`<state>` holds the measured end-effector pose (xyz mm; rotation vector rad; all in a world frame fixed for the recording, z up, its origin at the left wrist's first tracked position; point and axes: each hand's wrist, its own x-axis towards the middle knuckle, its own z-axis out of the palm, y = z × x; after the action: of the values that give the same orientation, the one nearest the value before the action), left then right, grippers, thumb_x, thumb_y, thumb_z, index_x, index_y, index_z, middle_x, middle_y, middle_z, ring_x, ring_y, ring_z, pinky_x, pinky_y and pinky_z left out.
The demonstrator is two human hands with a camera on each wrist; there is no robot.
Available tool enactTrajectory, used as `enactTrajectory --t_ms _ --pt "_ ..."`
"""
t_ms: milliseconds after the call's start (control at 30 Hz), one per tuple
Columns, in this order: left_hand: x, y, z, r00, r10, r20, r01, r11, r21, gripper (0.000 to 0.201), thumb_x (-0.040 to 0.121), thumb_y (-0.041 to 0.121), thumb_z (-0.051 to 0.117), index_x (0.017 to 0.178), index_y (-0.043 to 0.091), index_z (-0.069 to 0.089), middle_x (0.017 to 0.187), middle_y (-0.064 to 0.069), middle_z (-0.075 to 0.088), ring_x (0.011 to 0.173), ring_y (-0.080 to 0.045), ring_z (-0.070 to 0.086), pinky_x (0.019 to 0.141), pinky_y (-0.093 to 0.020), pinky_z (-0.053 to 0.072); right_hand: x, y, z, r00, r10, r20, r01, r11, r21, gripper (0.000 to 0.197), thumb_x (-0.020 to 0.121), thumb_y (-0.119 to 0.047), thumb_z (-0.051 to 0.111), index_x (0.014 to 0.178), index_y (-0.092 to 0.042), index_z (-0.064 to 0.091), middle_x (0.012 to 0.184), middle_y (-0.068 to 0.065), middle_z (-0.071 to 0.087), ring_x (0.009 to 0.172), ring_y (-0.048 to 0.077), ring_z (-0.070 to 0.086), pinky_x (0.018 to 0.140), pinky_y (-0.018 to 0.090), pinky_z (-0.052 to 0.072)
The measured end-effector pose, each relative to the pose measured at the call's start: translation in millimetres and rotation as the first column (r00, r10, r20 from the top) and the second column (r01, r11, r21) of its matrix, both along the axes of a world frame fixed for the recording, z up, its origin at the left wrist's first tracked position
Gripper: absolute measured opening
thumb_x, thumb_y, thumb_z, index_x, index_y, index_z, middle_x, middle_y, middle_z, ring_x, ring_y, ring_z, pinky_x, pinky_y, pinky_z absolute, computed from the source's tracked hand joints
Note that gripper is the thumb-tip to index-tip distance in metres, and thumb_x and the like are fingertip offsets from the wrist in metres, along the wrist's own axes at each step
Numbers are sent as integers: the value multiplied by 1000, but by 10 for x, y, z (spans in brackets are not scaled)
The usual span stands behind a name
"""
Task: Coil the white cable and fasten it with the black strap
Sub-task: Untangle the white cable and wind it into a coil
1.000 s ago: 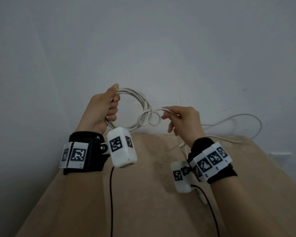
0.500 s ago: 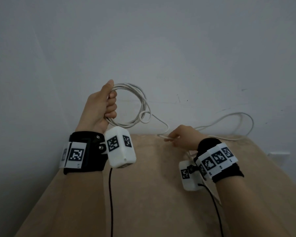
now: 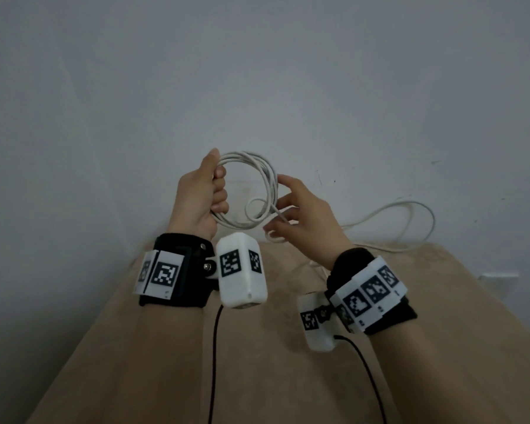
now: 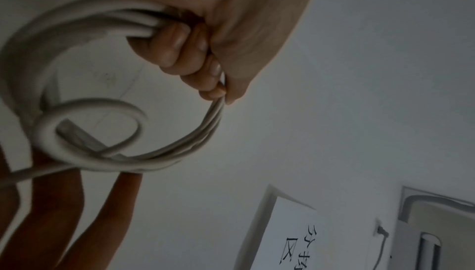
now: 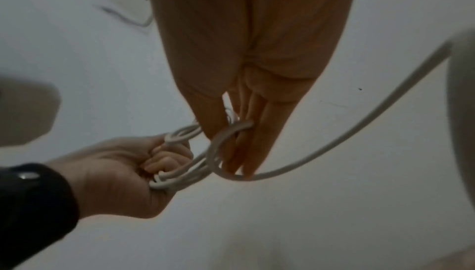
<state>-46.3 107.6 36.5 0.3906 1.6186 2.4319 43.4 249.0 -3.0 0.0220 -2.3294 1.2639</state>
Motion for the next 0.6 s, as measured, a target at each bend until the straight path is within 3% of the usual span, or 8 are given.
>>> enactTrajectory --t_ms 67,167,267,333,400,433,500,600 --pt "-27 -30 -12 999 38 10 -38 999 12 40 97 37 49 63 19 39 41 11 25 33 -4 16 32 -17 14 -3 58 -9 999 -1 -42 -4 992 -126 45 88 6 54 127 -18 53 91 5 65 70 13 69 62 24 56" --pt "-94 -119 -46 995 91 48 -92 995 33 40 96 38 50 63 19 39 40 11 25 33 -4 17 33 -17 15 -2 253 18 997 -40 -67 26 981 -191 25 93 5 50 103 -11 67 80 1 68 55 1 61 58 18 52" --pt "-123 -157 -61 991 122 56 -124 992 35 40 96 37 50 63 19 38 41 11 25 32 -5 17 32 -17 15 48 385 15 997 -1 78 11 992 -122 25 93 7 49 101 -4 70 76 0 67 53 -3 58 58 14 51" --pt "-128 -168 -60 988 145 53 -147 988 46 40 96 37 51 63 19 39 42 10 25 33 -5 17 32 -17 15 90 426 -3 975 94 199 -83 995 -64 30 91 9 48 89 -8 72 71 -6 69 58 -4 59 62 13 51" --pt "-137 -188 -56 985 159 60 -162 985 59 40 96 37 51 63 18 39 44 10 25 33 -5 17 32 -17 15 134 426 12 960 215 180 -189 970 -152 36 85 15 49 71 -11 69 63 -9 66 62 -1 60 67 14 50" --pt "-146 -197 -60 985 162 60 -166 985 56 40 96 37 51 63 18 39 44 10 25 33 -5 17 33 -17 15 145 420 21 956 267 125 -230 941 -249 38 80 17 50 62 -13 66 60 -8 63 63 2 60 71 16 51" --pt "-164 -184 -89 986 161 36 -161 987 16 40 96 37 51 62 19 40 42 11 26 33 -5 16 33 -18 15 142 407 41 929 371 11 -313 801 -511 46 73 20 43 50 -15 60 59 -3 57 65 9 62 75 24 56" --pt "-178 -136 -166 990 144 2 -144 988 -62 40 96 37 51 62 18 40 40 11 26 33 -5 16 34 -18 13 154 406 63 903 407 -134 -363 562 -743 54 78 22 35 44 -16 53 72 2 54 62 11 61 52 19 52"
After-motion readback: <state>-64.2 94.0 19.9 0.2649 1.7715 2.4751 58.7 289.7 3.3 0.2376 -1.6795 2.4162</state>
